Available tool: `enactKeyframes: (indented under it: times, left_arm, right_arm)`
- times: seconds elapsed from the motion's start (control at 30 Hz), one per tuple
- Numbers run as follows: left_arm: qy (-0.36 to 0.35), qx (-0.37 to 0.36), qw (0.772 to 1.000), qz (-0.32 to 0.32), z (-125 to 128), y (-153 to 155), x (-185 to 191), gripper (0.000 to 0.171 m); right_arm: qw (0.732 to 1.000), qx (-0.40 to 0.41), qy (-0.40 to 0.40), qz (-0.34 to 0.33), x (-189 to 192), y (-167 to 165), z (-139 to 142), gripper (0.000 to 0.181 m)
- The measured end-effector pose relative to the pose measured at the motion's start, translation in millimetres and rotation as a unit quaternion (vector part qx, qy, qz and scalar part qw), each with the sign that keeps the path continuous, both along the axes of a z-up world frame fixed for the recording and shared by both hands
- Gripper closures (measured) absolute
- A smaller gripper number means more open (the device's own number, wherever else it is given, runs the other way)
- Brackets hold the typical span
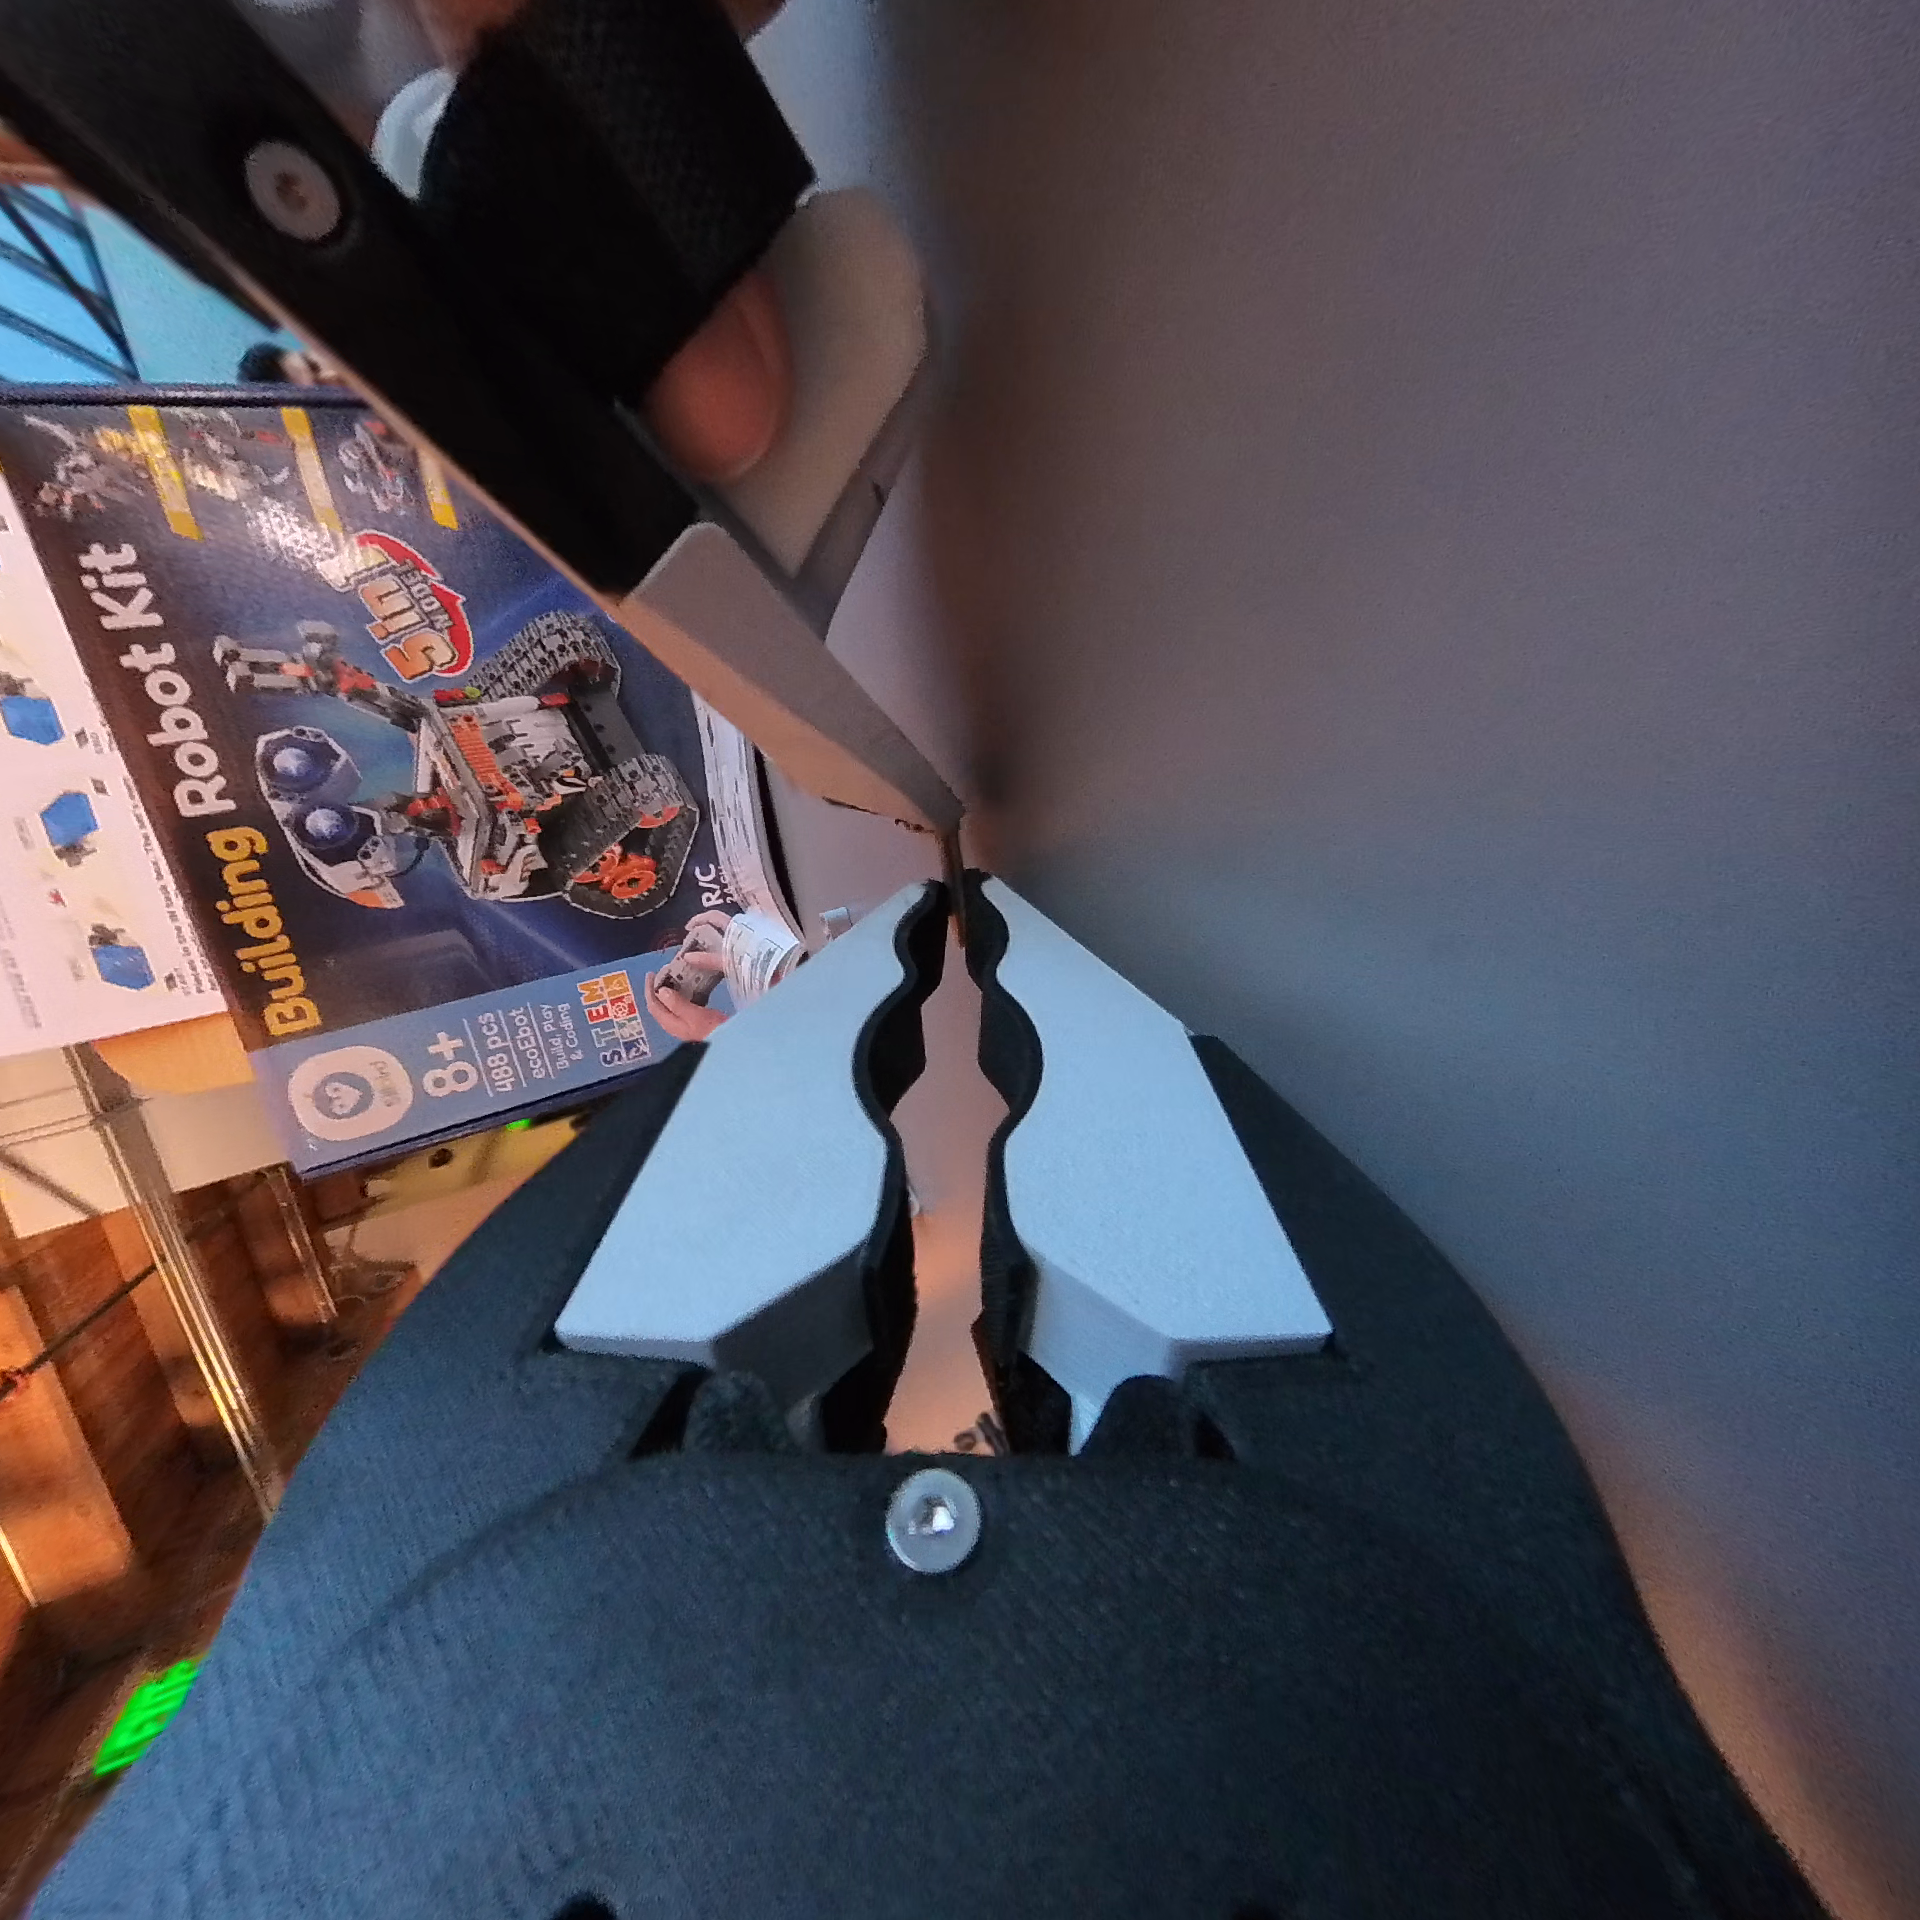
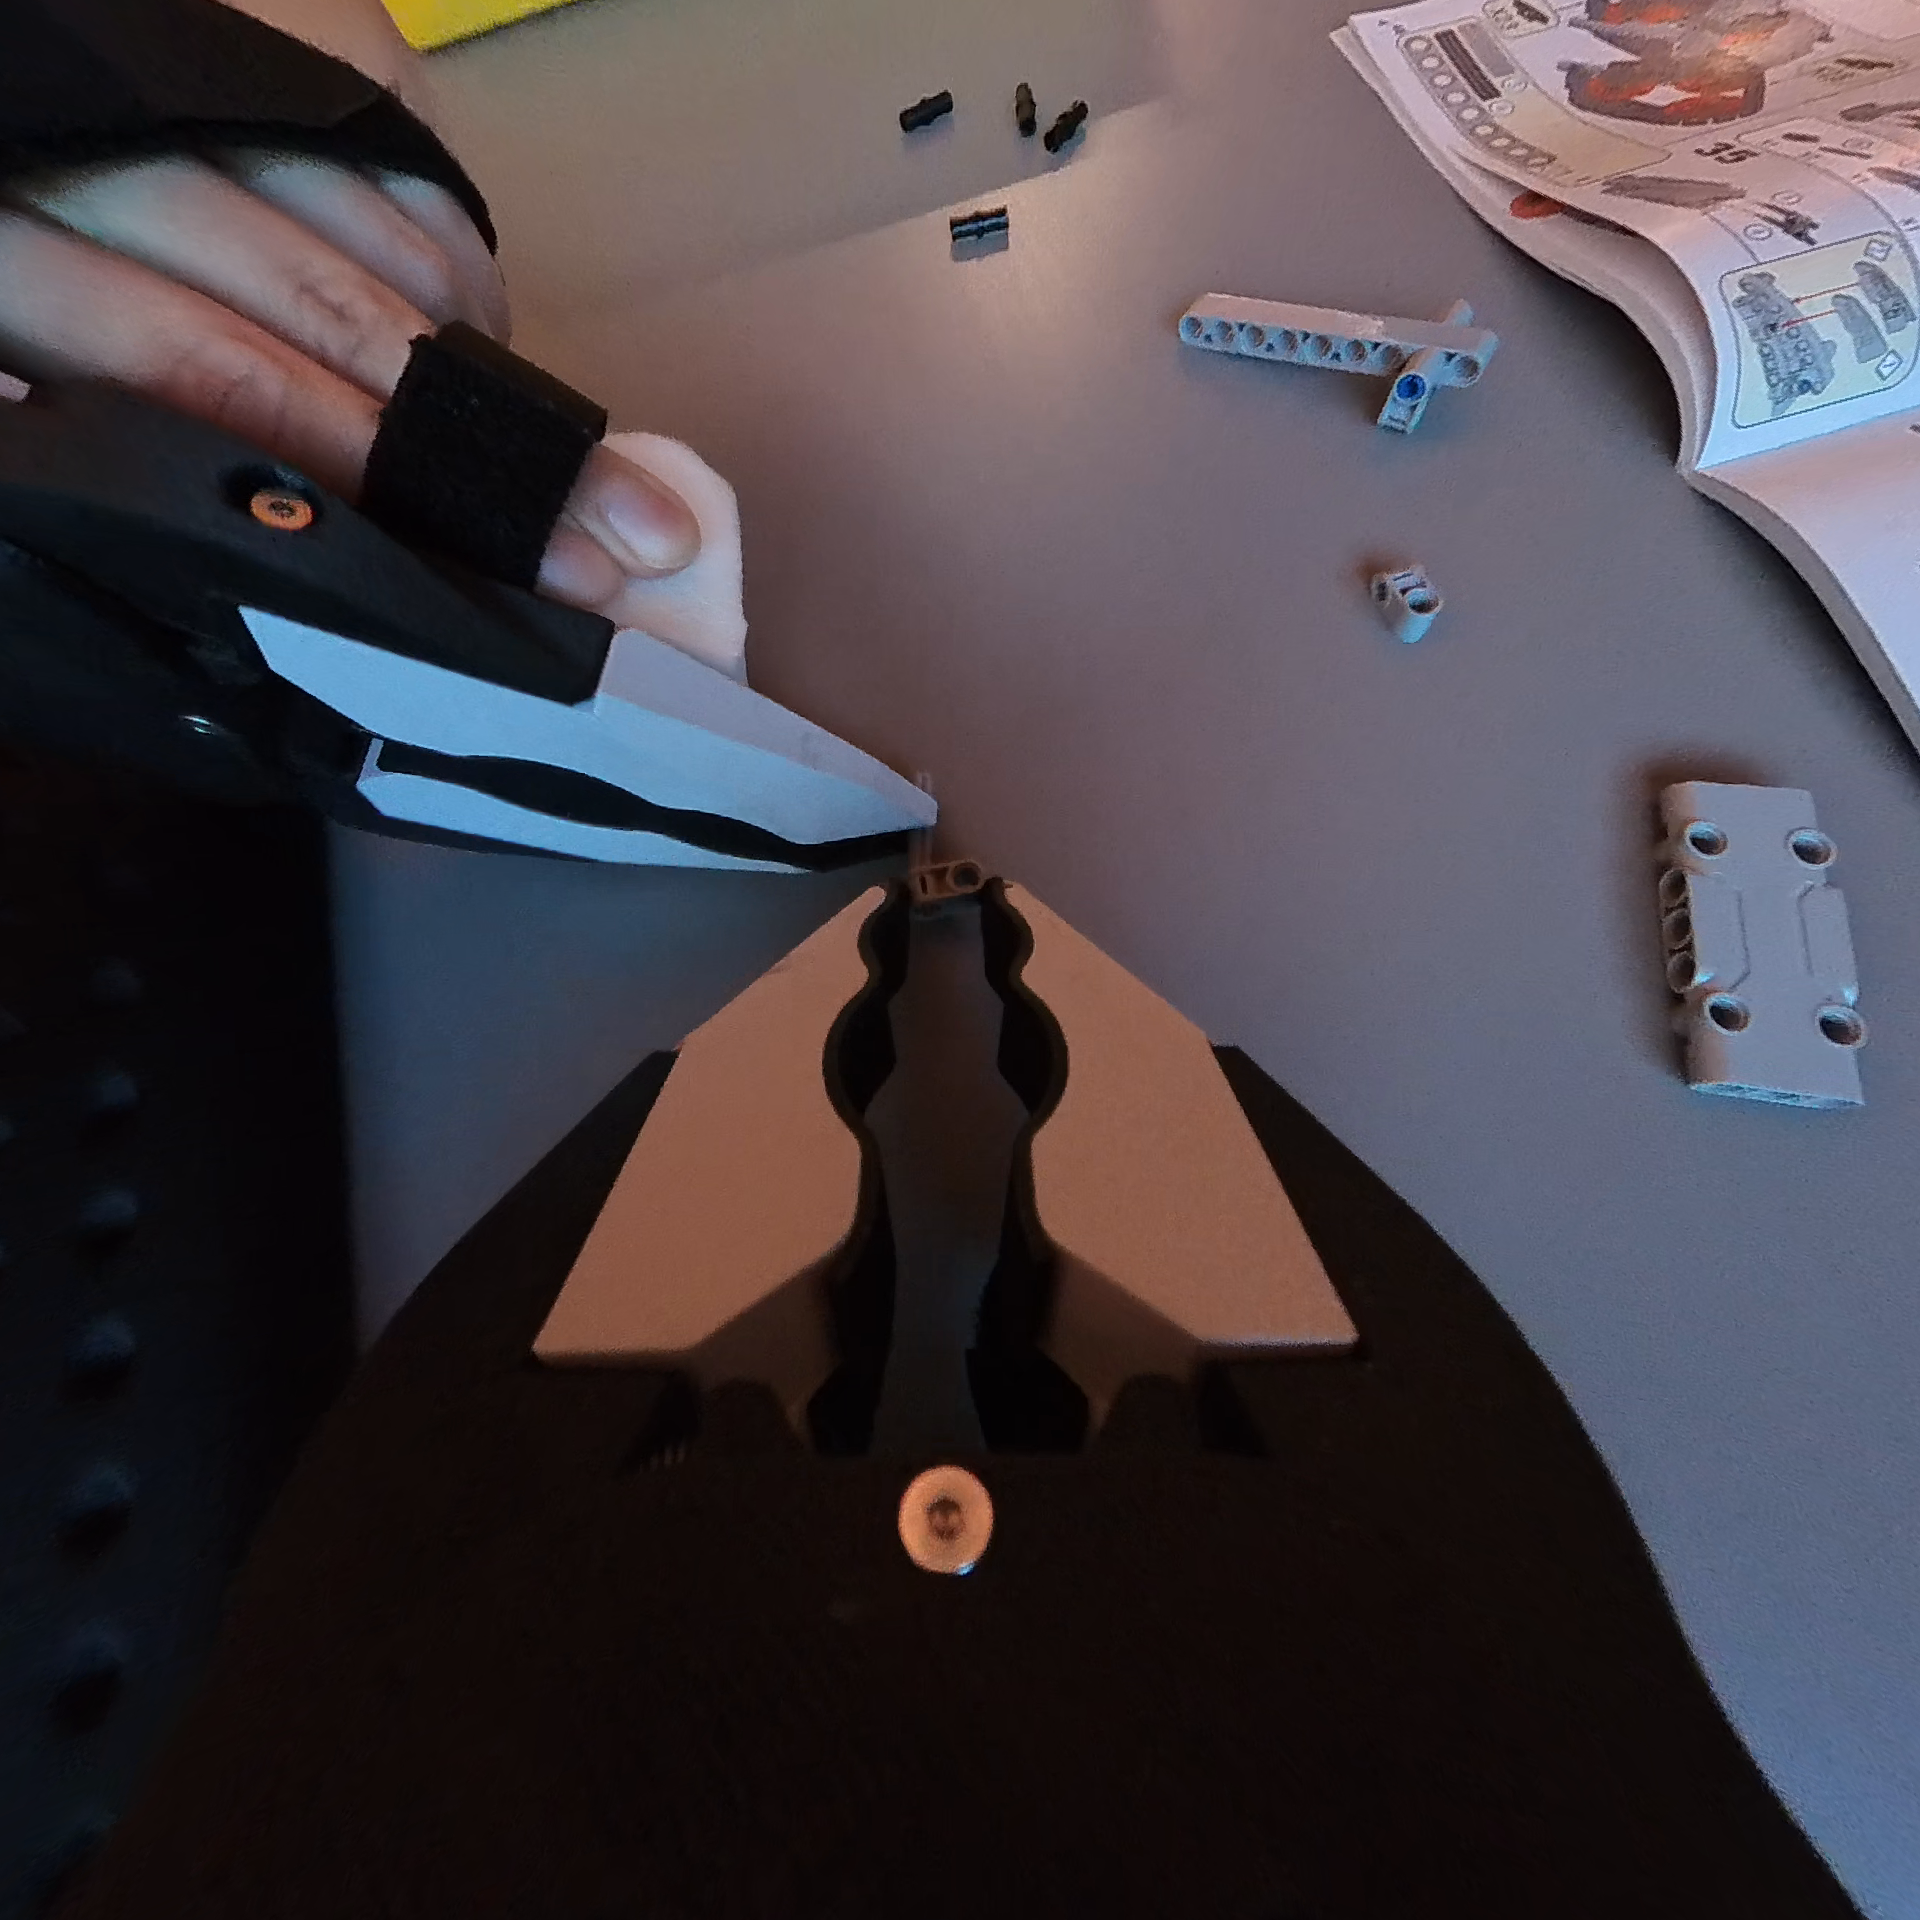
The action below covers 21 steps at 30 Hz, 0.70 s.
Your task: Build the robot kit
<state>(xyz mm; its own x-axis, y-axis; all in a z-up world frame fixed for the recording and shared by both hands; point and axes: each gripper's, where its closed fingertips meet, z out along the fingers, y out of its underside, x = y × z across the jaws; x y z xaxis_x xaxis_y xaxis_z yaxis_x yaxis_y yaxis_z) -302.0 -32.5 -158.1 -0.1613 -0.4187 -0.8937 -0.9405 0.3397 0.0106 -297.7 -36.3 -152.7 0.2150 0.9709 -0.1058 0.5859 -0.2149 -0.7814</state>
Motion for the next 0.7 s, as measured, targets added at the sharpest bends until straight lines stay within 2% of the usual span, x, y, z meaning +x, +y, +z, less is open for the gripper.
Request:
enactKeyframes:
  times: [0.1,0.33,0.5,0.7]
  left_arm:
    - [-0.02,-0.011,1.0,0.008,2,0,0,0.17]
    - [-0.018,0.006,1.0,0.025,5,3,-3,0.17]
    - [-0.011,0.005,1.0,0.022,4,2,-3,0.171]
    - [-0.037,-0.001,0.999,0.023,9,0,0,0.17]
  right_arm:
    - [1.0,-0.003,0.014,0.002,0,0,2,0.167]
    - [1.0,-0.004,0.025,-0.004,-2,1,3,0.167]
    - [0.999,-0.017,0.037,-0.01,-2,2,6,0.167]
    - [0.997,-0.029,0.063,-0.016,-2,4,12,0.167]
